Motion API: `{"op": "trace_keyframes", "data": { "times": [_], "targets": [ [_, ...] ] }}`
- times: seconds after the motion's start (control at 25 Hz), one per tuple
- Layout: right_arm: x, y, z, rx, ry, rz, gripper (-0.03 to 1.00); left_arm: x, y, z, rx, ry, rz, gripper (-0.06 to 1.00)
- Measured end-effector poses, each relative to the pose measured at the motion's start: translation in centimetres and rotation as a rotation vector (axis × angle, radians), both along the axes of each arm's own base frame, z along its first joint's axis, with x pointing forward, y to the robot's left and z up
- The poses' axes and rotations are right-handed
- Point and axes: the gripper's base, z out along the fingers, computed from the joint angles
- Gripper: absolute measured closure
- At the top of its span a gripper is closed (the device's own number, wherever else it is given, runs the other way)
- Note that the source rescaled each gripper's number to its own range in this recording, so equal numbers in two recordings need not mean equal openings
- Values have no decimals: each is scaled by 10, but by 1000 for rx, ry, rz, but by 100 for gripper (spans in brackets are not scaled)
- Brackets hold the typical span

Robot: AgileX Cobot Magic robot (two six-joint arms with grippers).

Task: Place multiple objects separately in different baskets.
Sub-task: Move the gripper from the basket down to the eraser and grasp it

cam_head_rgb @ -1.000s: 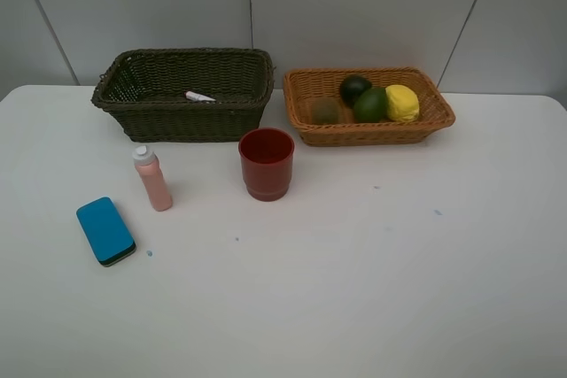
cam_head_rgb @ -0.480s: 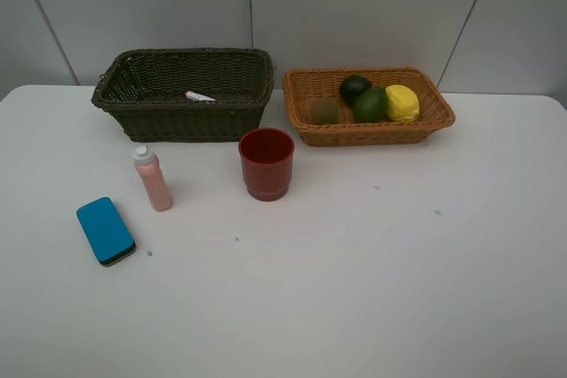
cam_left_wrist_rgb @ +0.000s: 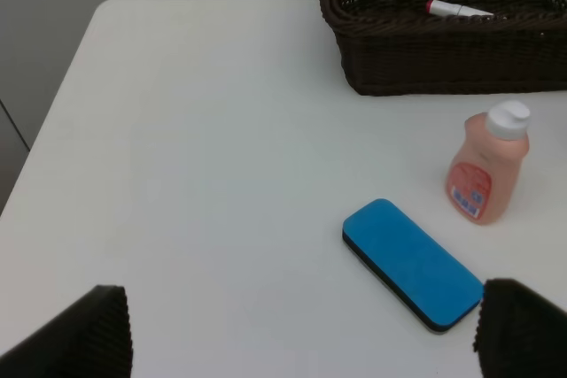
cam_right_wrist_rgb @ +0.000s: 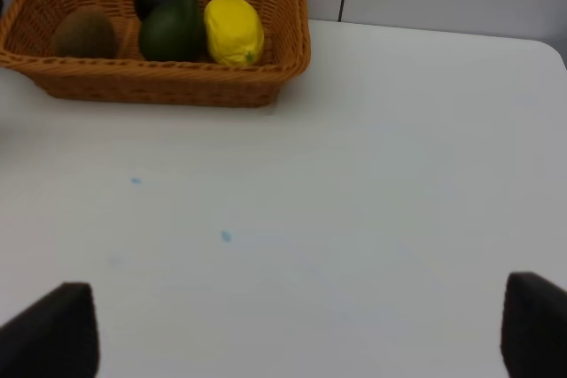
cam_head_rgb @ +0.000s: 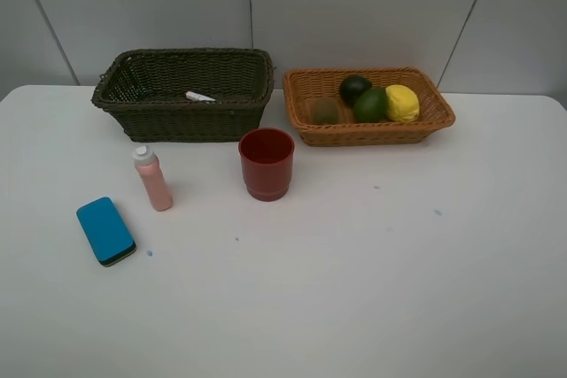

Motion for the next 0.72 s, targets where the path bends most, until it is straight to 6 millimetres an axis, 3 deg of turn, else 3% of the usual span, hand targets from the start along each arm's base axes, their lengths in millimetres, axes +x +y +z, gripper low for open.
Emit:
{"op": "trace_keyframes", "data": {
  "times": [0.16,0.44,0.72],
  "targets": [
    [0,0,0,0,0,0,-3,21,-2,27,6,78,1,-6],
    [0,0,0,0,0,0,-3,83,-7,60,4,251,6,-6],
    [0,0,0,0,0,0,-3,153,-15,47,-136,447,96,-6]
  ]
}}
